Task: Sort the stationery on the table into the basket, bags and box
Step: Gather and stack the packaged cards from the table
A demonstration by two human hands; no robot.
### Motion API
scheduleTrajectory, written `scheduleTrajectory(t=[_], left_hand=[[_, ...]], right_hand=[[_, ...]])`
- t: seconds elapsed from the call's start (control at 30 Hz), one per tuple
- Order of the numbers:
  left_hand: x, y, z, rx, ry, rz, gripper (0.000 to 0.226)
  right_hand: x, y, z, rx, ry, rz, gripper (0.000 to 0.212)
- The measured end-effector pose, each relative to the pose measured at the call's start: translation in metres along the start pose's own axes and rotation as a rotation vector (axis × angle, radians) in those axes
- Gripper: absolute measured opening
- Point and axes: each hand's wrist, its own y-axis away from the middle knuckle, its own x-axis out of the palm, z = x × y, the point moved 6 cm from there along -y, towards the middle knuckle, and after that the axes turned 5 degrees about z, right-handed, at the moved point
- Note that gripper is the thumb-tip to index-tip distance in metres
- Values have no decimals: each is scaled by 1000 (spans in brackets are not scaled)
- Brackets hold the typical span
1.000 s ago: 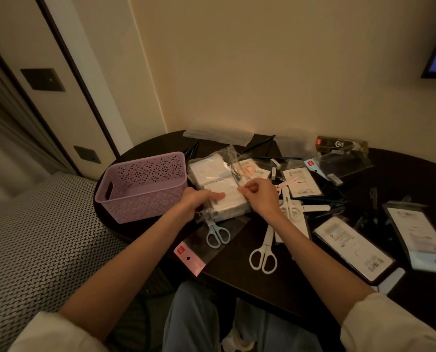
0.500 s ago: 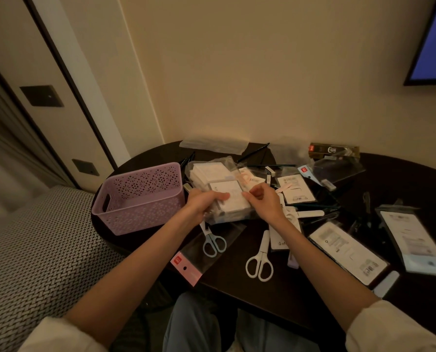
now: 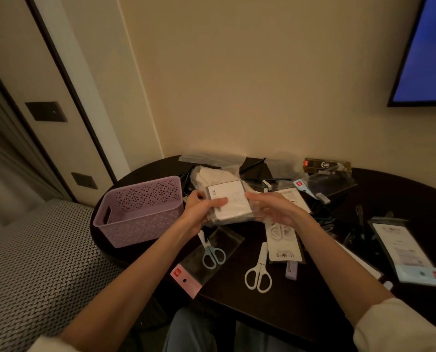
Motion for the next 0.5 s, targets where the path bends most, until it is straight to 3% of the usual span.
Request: scheduleTrajectory(t=[0.1, 0.17, 0.23, 0.43, 0.5], left_hand=[[-1, 4, -9, 28, 27, 64, 49], [-3, 8, -15, 63, 44, 100, 48], [-6, 13, -22, 97, 50, 114, 50], [-31, 26, -43, 223, 100, 160, 71], [-46, 25, -52, 275, 23, 129, 76]], right_hand=[[9, 8, 10, -27, -63, 135, 62], [17, 12, 20, -67, -49, 163, 42], [26, 16, 34, -107, -47, 181, 35], [55, 14, 84, -299, 12, 239, 70], [62, 10, 102, -325, 100, 215, 99]])
